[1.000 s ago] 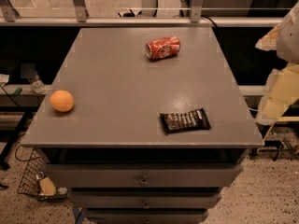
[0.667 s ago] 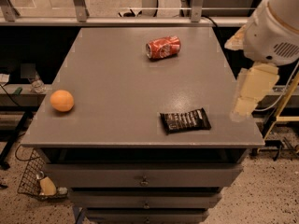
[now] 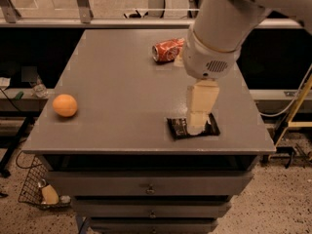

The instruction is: Move rxbar chocolate near coke can

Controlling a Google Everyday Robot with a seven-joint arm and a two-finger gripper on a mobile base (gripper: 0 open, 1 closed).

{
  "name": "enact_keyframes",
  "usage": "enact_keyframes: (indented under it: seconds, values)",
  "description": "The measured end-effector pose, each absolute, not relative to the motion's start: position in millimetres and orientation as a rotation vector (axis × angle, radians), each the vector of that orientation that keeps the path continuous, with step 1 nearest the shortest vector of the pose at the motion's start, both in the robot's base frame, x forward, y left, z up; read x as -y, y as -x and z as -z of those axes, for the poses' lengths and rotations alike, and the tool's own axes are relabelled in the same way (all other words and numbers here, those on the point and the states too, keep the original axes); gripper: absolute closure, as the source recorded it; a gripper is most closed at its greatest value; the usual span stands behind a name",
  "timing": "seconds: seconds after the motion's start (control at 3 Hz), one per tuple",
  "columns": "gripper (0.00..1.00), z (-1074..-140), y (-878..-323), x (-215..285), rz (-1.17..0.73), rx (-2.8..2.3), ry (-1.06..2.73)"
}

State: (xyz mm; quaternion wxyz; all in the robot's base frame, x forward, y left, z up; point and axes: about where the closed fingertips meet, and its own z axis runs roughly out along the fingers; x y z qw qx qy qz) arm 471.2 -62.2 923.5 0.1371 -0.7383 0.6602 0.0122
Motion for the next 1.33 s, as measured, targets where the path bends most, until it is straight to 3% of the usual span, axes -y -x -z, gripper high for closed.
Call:
enact_keyframes:
  seconds: [0.33, 1.33]
  values:
    - [0.00, -892, -482, 53, -0.107, -1.910, 2.161]
    - [0.00, -838, -509, 85, -0.227, -2.013, 2.054]
